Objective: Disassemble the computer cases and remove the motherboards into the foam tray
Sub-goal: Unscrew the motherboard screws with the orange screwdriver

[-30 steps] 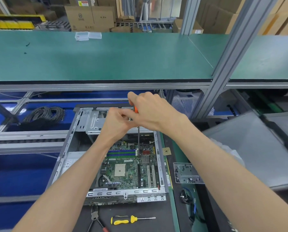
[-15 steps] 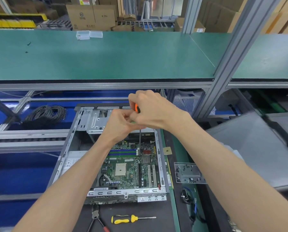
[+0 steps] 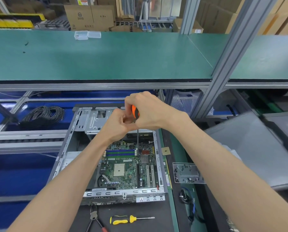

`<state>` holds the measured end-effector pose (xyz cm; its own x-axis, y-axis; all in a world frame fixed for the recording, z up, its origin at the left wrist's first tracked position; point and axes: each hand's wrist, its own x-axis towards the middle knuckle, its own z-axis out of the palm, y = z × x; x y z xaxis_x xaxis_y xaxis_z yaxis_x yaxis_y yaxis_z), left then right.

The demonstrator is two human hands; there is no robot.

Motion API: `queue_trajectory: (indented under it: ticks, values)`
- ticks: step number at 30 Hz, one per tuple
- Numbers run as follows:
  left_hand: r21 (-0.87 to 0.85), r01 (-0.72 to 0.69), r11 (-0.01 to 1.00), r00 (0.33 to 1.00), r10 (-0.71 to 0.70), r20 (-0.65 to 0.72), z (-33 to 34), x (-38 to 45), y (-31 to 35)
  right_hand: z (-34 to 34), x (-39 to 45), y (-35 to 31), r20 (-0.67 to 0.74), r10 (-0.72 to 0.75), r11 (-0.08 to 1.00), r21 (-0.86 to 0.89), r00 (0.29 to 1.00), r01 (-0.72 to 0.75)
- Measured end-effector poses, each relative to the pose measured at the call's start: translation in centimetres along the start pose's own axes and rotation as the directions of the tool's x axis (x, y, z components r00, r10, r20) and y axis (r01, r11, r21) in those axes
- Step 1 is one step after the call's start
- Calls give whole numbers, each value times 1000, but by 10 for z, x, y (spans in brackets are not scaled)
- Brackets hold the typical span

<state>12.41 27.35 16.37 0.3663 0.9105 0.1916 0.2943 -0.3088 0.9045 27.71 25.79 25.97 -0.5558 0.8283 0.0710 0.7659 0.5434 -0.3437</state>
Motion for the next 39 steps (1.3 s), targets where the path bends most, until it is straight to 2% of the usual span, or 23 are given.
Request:
queue_trajectory:
  ticks: [3,6,7,10,13,15,18,20,25,28,33,36,39]
  values:
    - [28,25,999,992,-21,-123,4,1,4,4,-2,0,-84,48,998,-36,995,-52]
    - [57,-16,998,984,26,-179,12,3,11,12,2,-4,-183,122,946,-276,976,-170]
    - [67,-16,998,982,29,-189,14,3,11,14,3,-6,-189,119,937,-305,975,-173]
    - [118,35,992,983,-13,-181,12,1,4,12,6,-2,-132,95,967,-225,987,-124]
    - [-28,0,1000,1000,0,-8,4,-2,-1,5,4,1,-68,48,992,-117,997,-55]
    - [-63,-17,998,999,20,48,0,-3,2,2,1,0,-23,40,998,-38,999,-41]
    - [-43,5,999,1000,-5,-1,2,-3,2,-3,-3,0,16,18,998,64,1000,-19]
    - [-16,4,1000,998,-5,-67,3,-2,1,-2,-3,1,-10,12,998,57,1000,-12]
    - [40,54,998,976,-45,-213,14,4,0,12,3,-4,-137,118,964,-221,984,-146]
    - [25,60,998,980,-54,-192,14,3,0,13,8,-3,-107,96,970,-213,990,-117]
    - [-95,-7,995,999,10,33,-1,-3,-4,1,5,0,-23,23,993,-113,999,-26]
    - [-75,3,997,1000,-2,4,-1,-3,-2,-4,1,-1,47,34,997,70,998,-37]
    - [-65,-4,998,996,-1,-85,5,-2,-1,-3,-1,1,17,50,997,49,999,-51]
